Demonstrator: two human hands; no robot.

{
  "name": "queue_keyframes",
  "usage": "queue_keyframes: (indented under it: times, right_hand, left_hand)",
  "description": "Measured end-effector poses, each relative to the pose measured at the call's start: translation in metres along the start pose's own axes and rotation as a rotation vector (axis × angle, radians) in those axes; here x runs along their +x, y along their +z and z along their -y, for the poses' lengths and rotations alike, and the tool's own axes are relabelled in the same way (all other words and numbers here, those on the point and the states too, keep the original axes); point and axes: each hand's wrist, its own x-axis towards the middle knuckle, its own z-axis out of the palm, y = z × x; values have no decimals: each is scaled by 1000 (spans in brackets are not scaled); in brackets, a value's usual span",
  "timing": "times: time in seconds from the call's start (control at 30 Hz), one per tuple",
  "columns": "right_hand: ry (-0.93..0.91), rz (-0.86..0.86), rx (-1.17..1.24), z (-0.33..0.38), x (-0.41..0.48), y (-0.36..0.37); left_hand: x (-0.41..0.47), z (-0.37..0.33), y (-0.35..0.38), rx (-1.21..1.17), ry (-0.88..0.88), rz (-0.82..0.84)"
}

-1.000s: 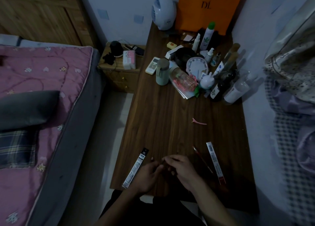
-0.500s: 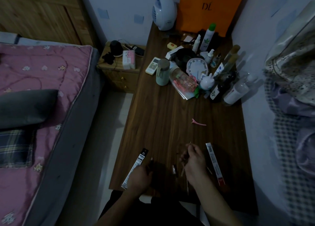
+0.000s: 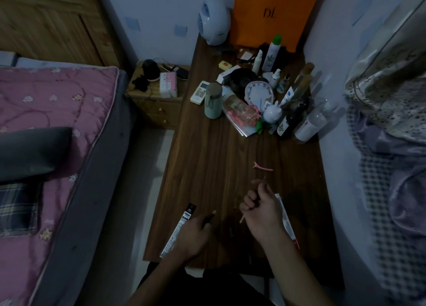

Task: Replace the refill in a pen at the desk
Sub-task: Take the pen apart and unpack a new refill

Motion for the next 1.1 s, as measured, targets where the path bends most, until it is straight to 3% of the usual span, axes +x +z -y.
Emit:
queue_keyframes:
  times: [0.13, 0.37, 1.1]
  right_hand:
    - [-40, 120, 99, 12, -10, 18]
    - [-90, 262, 179, 26, -25, 43]
    - [-173, 369, 225, 26, -49, 66]
  left_hand:
    - [-20, -34, -12, -114, 194, 1]
    - [-34, -52, -24, -109, 316, -36]
    - [-55, -82, -45, -134, 351, -24]
